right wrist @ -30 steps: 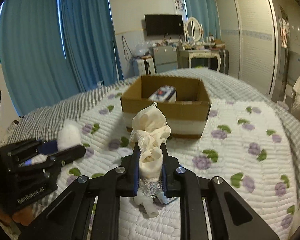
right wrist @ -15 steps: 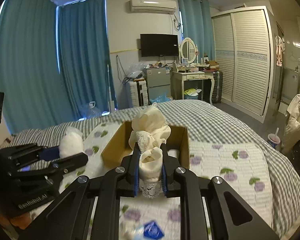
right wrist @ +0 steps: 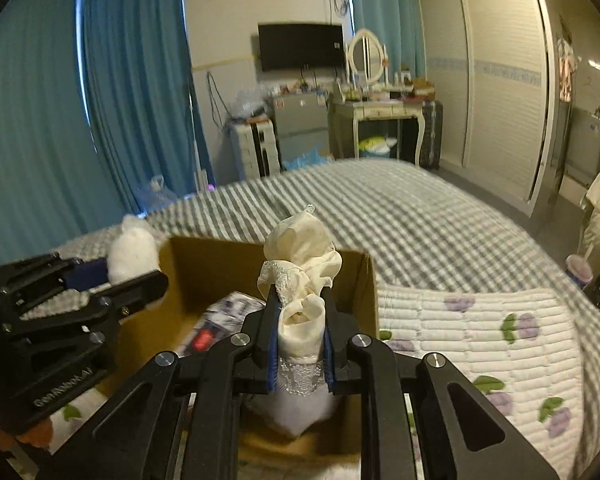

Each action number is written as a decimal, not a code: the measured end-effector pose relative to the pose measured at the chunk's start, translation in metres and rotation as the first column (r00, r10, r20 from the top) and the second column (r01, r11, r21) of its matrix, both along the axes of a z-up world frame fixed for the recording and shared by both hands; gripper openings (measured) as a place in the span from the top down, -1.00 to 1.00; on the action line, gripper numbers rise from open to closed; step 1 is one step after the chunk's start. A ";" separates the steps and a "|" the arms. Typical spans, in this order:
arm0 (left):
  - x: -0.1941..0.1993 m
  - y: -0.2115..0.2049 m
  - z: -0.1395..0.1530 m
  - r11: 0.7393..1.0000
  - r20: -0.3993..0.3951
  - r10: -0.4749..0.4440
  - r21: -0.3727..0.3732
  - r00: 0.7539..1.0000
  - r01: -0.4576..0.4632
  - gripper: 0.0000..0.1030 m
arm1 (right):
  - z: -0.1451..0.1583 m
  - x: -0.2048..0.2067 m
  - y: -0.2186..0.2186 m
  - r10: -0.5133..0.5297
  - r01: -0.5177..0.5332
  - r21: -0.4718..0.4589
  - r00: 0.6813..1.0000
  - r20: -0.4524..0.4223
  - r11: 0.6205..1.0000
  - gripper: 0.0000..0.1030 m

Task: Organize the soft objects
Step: 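Lower the fluffy toy and lace cloth into the box while both tools open, then move both tools back over the remaining items on the quilt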

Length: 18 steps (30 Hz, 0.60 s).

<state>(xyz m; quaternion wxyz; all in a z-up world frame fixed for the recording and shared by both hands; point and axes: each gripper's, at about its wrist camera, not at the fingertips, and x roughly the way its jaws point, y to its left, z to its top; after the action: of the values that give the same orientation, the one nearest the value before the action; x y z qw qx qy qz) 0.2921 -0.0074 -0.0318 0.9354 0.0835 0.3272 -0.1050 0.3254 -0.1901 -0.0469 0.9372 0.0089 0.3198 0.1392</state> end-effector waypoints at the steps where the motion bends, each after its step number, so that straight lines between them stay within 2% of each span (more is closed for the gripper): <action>1: 0.004 -0.001 -0.004 1.000 0.000 0.000 0.014 1.000 0.000 0.40 | -0.007 0.005 -0.001 -0.002 0.002 -0.005 1.000 -0.007 1.000 0.69; 6: 0.012 -0.005 -0.015 0.999 -0.001 -0.011 0.040 1.000 0.011 0.34 | -0.025 0.018 -0.004 -0.013 0.013 0.012 1.000 -0.028 1.000 0.63; 7: 0.012 -0.004 -0.014 0.999 -0.003 -0.005 0.038 1.000 0.006 0.24 | -0.026 0.019 -0.005 -0.018 0.018 0.011 0.999 -0.028 1.000 0.55; 8: 0.011 -0.002 -0.012 0.999 -0.005 0.009 0.033 1.000 -0.009 -0.06 | -0.025 0.018 -0.006 -0.023 0.024 0.008 0.999 -0.024 1.000 0.44; 9: 0.015 0.000 -0.010 0.999 -0.003 0.024 0.025 1.000 -0.024 -0.24 | -0.024 0.017 -0.009 -0.036 0.036 0.001 0.999 -0.019 0.999 0.33; 10: 0.013 0.002 -0.007 0.999 0.013 0.047 0.022 0.999 -0.047 -0.50 | -0.021 0.014 -0.011 -0.052 0.052 -0.007 0.999 -0.013 0.999 0.07; 11: 0.010 0.004 -0.003 0.997 0.032 0.072 0.020 0.997 -0.073 -0.55 | -0.018 0.012 -0.013 -0.066 0.066 -0.012 0.998 -0.006 0.998 -0.18; 15: -0.007 0.009 0.024 0.994 0.049 0.106 0.009 0.993 -0.106 -0.55 | 0.011 -0.007 -0.024 -0.094 0.094 -0.011 0.995 0.030 0.996 -0.26; 18: -0.033 0.008 0.056 0.991 0.107 0.124 0.028 0.987 -0.127 -0.55 | 0.045 -0.031 -0.035 -0.112 0.113 -0.008 0.991 0.069 0.994 -0.55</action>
<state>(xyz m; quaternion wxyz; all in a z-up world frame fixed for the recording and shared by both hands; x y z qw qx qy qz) 0.2588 0.0006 0.0239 0.9544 0.0843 0.2841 -0.0357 0.2945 -0.2254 -0.0018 0.9540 0.0166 0.2873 0.0844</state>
